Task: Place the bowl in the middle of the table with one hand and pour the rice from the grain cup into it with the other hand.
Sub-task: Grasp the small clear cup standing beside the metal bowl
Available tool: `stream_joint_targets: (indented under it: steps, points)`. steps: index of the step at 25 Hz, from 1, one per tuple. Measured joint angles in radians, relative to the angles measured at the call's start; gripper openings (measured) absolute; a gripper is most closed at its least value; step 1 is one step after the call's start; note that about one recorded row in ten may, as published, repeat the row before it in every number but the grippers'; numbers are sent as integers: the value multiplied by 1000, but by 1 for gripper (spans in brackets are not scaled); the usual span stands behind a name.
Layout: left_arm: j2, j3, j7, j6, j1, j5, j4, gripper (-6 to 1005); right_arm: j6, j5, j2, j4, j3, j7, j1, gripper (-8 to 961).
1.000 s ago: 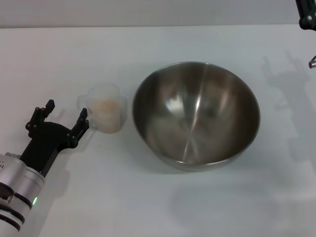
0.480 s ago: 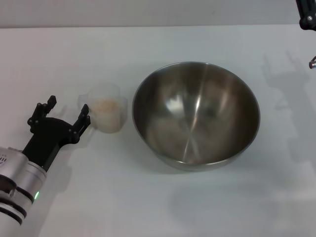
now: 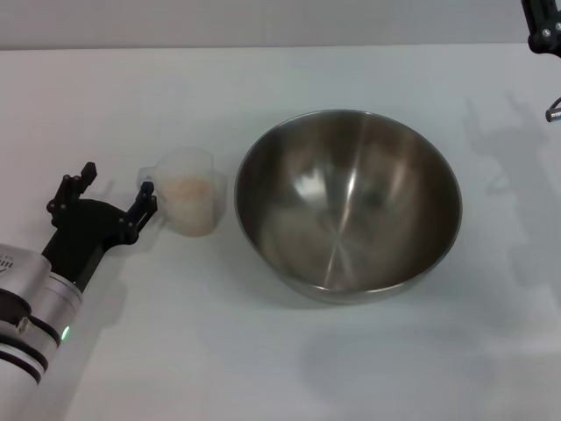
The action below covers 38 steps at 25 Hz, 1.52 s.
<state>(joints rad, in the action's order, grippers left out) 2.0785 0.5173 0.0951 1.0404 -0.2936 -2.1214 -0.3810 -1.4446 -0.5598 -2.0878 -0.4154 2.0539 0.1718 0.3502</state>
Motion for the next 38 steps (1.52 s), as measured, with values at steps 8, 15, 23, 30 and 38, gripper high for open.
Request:
stream_joint_targets:
  steps: [8,15,23,30,38]
  points:
    - [0,10,0,1,-1,0,-4,789,3,0,0,3,0,0,3,598]
    - [0,10,-9,8,4,0,-12,782,26,0,2,3,0,0,11,598]
    - [0,10,-10,11,6,0,-20,554,37,-1,3,3,0,0,18,597]
    - [0,4,-10,12,-10,-1,-23,198,46,-2,5,3,0,0,22,597]
    - [0,9,-3,4,-26,-1,-23,64,53,-6,6,3,-6,0,40,597]
